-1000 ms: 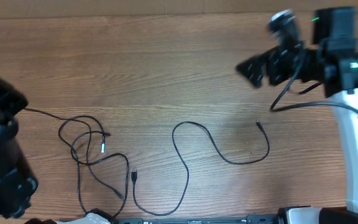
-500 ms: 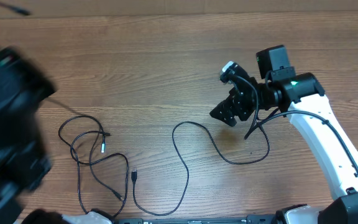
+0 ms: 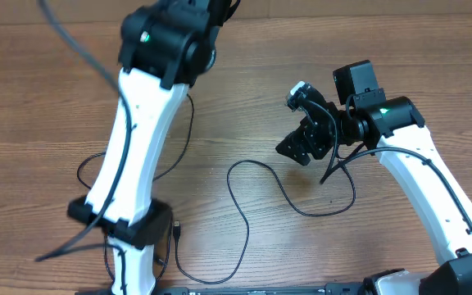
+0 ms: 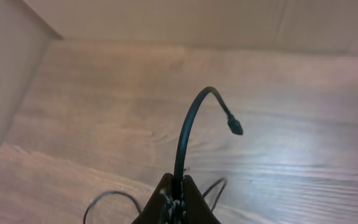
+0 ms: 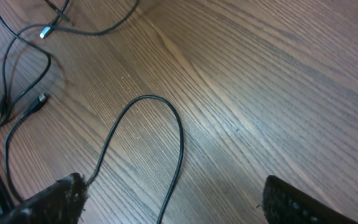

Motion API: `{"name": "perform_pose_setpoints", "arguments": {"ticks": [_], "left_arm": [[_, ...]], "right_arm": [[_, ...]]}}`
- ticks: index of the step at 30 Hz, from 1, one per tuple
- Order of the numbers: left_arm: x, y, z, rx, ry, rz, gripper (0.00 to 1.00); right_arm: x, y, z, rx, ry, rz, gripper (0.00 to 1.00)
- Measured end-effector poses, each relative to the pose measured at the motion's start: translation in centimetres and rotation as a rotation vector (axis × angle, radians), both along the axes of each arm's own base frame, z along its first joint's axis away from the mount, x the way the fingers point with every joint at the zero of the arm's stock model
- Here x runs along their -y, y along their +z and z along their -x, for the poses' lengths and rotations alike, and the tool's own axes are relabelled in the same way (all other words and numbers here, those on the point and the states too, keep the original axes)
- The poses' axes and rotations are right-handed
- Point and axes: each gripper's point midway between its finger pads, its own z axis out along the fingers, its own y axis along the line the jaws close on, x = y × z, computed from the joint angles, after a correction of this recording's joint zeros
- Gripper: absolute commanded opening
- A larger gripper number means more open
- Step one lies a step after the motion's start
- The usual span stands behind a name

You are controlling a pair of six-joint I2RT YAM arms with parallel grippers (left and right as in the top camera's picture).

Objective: Untangle cables

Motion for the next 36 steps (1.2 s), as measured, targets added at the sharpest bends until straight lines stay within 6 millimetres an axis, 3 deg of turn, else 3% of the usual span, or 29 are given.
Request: {"name": "perform_pose_setpoints", "arguments": {"ticks": [2,3,4,5,6,7,10,14,20,28,36], "left_arm": [[-1.5,-1.7,-0.9,-0.050,0.035,-0.001,0.04],[-2.4,-2.6,-1.3,-0.076,0.053,0.010,0.10],[-3.2,-3.4,-1.7,-0.101,0.066,0.025,0.37],[-3.9,-4.2,-2.0,-0.126,0.073,0.048,0.70],[-4.4,-5.0,-2.3,-0.152,0.079,0.083,0.95],[-4.7,-5.8,-2.5,-0.178,0.077,0.123,1.00],[-4.9,-7.3,-3.0,-0.235,0.035,0.267,1.00],[-3.0,-7.6,-2.8,-0.287,-0.094,0.460,1.00],[-0.8,-7.5,-2.0,-0.334,-0.219,0.558,1.00],[-1.2,-7.2,-2.4,-0.314,-0.252,0.511,1.00],[-1.9,-4.4,-2.4,-0.214,-0.261,0.470,1.00]], "right_arm": [[0.0,0.0,0.0,0.000,-0.001,0.001,0.92],[0.0,0.0,0.0,-0.001,-0.002,0.001,0.94],[0.0,0.0,0.0,-0.001,-0.003,0.002,0.97],[0.0,0.0,0.0,-0.002,-0.004,0.002,1.00],[0.0,0.0,0.0,-0.002,-0.005,0.001,1.00],[0.0,0.0,0.0,-0.001,-0.004,0.002,1.00],[0.1,-0.1,0.0,0.000,-0.005,0.005,1.00],[0.1,-0.1,-0.1,0.001,-0.006,0.007,1.00],[-0.9,0.1,0.1,0.002,0.022,-0.055,1.00],[-1.9,-4.0,4.6,-0.210,0.061,-0.136,1.00],[-1.3,-7.5,5.8,-0.232,0.084,-0.104,1.00]]}}
